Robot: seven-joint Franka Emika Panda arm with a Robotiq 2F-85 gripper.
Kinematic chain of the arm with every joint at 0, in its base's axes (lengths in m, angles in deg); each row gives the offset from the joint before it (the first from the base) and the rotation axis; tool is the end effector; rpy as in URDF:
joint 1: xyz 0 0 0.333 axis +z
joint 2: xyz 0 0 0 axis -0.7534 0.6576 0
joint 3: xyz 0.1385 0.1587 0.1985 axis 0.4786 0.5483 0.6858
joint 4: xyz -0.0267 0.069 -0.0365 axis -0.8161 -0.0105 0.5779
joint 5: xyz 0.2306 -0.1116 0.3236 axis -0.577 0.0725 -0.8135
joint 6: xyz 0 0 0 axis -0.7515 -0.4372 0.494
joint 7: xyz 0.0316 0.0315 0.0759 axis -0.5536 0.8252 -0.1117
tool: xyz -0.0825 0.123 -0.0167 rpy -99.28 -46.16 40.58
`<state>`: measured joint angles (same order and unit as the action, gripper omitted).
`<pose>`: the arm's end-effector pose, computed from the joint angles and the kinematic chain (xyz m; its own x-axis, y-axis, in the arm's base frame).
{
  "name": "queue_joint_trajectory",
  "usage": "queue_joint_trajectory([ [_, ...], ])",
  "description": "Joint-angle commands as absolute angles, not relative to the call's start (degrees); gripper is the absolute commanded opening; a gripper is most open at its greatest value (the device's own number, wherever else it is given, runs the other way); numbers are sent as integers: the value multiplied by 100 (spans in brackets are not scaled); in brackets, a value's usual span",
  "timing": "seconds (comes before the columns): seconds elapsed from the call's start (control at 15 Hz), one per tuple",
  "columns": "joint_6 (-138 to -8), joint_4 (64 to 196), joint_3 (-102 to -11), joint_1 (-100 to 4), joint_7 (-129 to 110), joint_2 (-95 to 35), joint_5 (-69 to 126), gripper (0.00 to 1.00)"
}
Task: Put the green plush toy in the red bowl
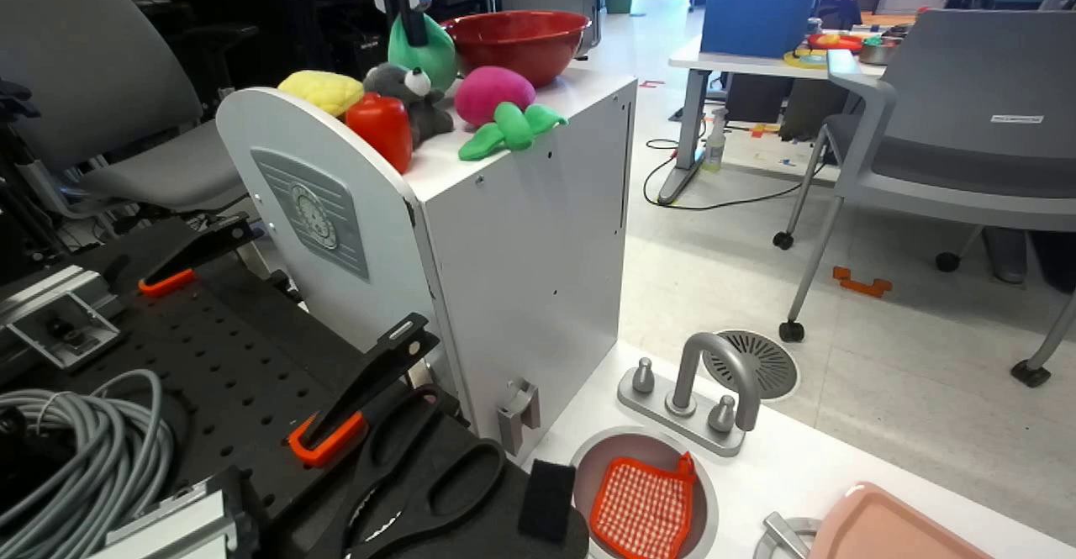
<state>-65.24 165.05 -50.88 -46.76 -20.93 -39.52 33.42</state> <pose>0.5304 0.0263 0.2244 0.9506 0.2732 -0.1475 0.2864 -0.9550 0.0772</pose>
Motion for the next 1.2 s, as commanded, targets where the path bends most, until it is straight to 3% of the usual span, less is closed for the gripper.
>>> queue_joint_trajectory([
  [0.0,-6552,16661,-5035,-4627,-2142,-4228,3524,3],
  [1.13,-6672,16897,-5078,-4654,-1842,-5086,3965,3],
])
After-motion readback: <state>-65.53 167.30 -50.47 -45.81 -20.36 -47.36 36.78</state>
